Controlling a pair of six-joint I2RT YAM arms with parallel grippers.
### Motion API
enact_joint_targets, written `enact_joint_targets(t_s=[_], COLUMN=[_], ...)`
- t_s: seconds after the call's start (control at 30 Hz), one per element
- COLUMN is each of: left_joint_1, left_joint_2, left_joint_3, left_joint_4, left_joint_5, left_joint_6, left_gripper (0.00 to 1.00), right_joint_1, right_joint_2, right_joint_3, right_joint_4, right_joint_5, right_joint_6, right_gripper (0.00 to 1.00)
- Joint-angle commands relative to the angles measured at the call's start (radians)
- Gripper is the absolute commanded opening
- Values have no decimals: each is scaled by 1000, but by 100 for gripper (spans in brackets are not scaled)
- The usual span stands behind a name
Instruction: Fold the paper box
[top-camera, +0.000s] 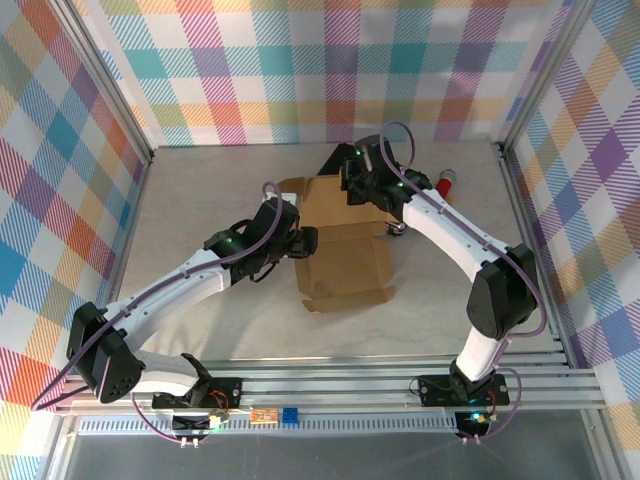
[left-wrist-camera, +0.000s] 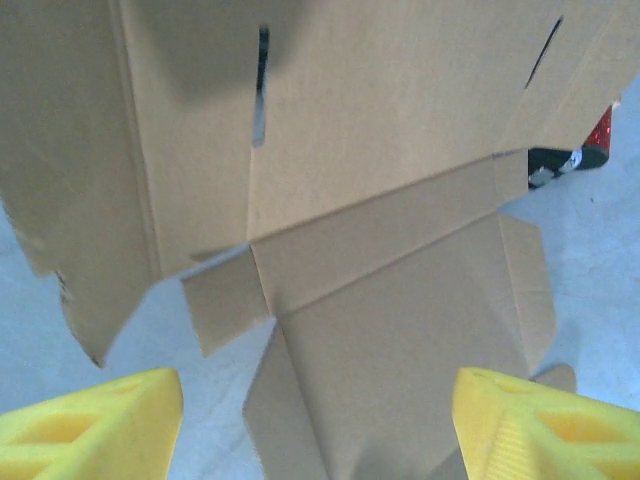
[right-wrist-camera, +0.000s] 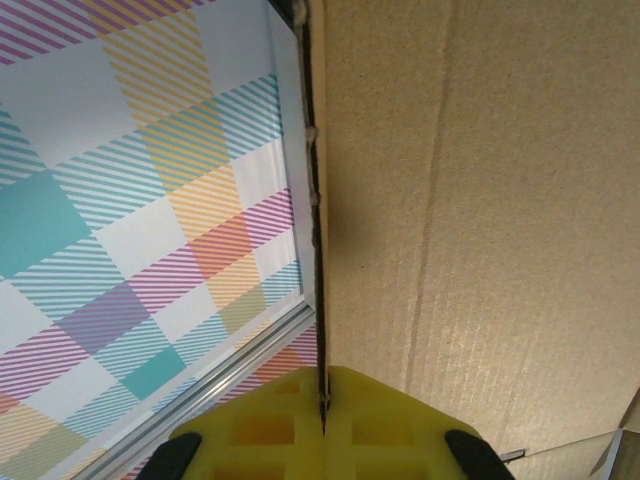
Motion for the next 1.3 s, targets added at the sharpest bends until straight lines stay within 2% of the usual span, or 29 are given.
enact_joint_targets(t_s=[0.0,0.1,0.2,0.53,0.8,0.9,1.03,1.27], left_joint_1=[47,54,56,194,198,198,183,109], left_joint_2=[26,5,1,143,137,160,204,251], left_joint_3=[-65,-129,-154,-117,-119,-114,-50,64], left_joint_4=[15,146,233,246,222,255,245,112], left_joint_5=[112,152,145,217,199,229,236,87], left_joint_6=[-129,-207,-198,-81,-42,-41,-34,29], left_gripper=[71,71,70,64,66,57,34,34], right_joint_1=[-4,-6,-9,-19,-27,-28,-27,-27], right_joint_2=[20,28,39,56,70,77,83,89], right_joint_3=[45,53,66,137,166,171,173,168], right_joint_4=[-50,-67,-98,-212,-222,-220,-218,-210], right_joint_5=[-16,-18,-40,-71,-76,-89,-90,-91], right_joint_6=[22,30,42,46,46,49,51,58], right_gripper=[0,0,0,0,0,0,0,0])
